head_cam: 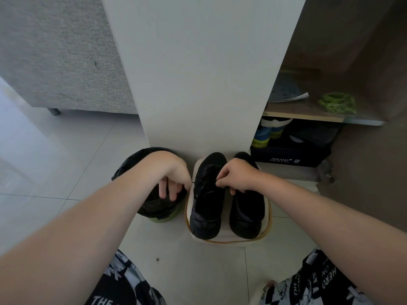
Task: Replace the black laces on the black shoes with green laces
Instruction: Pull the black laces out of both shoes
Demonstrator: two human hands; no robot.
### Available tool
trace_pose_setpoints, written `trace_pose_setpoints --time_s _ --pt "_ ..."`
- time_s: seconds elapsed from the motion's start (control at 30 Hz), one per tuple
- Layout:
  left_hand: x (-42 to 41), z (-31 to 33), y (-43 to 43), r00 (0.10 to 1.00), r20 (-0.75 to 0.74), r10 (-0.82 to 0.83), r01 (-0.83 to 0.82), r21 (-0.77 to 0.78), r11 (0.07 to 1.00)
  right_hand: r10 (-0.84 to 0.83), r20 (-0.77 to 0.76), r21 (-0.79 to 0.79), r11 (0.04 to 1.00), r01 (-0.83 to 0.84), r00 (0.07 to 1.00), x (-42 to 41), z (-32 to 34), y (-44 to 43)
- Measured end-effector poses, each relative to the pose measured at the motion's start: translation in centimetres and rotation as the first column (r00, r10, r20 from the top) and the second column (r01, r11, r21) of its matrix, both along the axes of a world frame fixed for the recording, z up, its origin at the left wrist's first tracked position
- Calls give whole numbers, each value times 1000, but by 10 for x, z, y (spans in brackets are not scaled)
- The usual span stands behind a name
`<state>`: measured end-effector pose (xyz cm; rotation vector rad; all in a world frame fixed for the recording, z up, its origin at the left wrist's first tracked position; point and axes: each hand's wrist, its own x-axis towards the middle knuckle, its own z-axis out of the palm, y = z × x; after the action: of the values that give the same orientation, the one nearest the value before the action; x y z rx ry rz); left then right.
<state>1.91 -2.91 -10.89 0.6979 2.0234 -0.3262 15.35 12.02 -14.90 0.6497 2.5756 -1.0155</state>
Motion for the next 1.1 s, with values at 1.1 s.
trace_pose_setpoints --time_s 1.1 --pt "10 -43 22 909 -410 -74 338 623 705 -52 5 -16 998 52 999 -3 -3 -5"
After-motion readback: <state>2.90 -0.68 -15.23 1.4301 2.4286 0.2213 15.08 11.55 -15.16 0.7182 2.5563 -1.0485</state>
